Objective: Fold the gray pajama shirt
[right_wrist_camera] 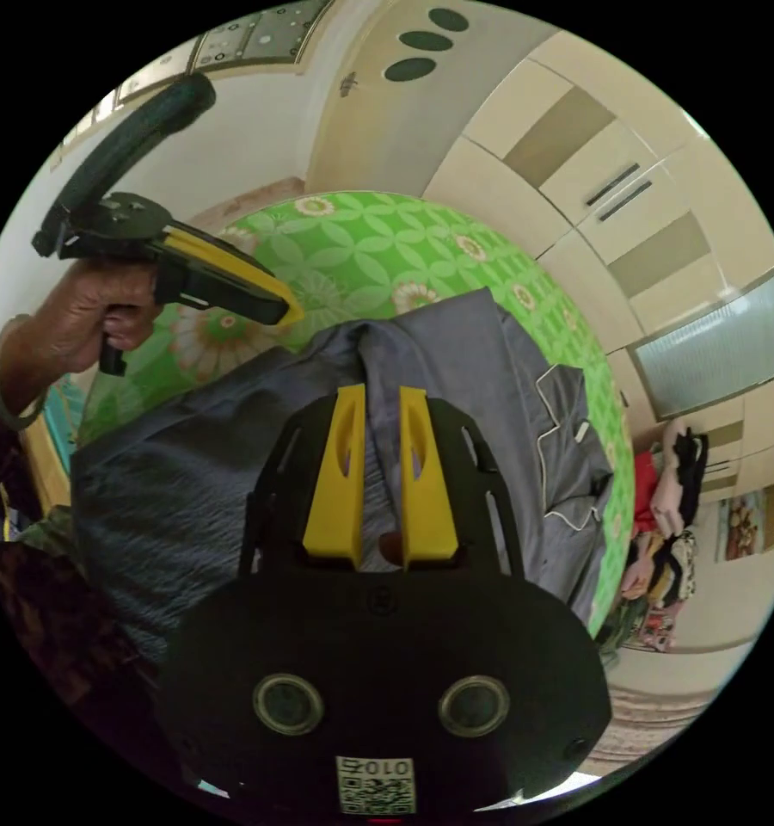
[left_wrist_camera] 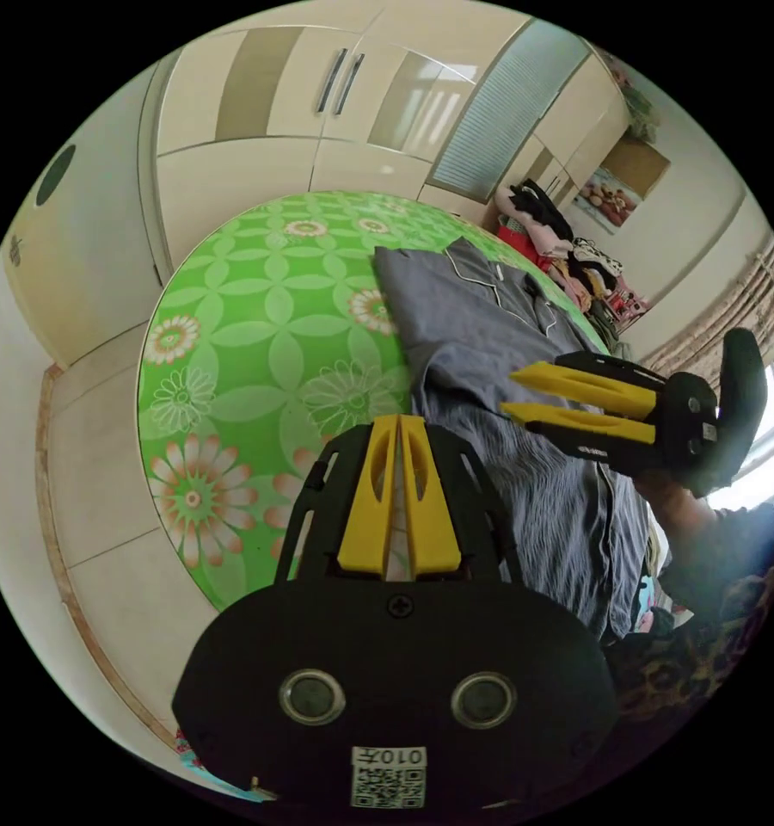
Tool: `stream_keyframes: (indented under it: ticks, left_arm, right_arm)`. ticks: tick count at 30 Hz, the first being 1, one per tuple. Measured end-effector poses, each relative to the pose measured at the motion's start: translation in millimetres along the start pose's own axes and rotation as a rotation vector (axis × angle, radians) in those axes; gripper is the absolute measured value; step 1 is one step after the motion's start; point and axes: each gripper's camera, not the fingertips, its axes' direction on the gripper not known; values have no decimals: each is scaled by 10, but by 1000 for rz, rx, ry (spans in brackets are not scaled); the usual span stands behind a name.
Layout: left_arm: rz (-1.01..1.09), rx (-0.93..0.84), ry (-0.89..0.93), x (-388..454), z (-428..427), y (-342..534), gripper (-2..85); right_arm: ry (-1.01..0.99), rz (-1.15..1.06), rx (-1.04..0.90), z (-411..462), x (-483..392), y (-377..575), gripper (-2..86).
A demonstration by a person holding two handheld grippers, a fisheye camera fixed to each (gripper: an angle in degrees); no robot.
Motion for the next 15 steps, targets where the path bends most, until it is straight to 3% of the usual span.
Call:
stream_keyframes:
  ticks: [12, 15]
  left_arm:
    - [-28, 24, 45, -178, -104, -1, -2]
    - [-7, 52, 51, -133, -192, -61, -3]
  right_arm:
    - [-10, -33, -74, 323, -288, -157, 23]
    - [-121, -50, -14, 159, -213, -44, 16]
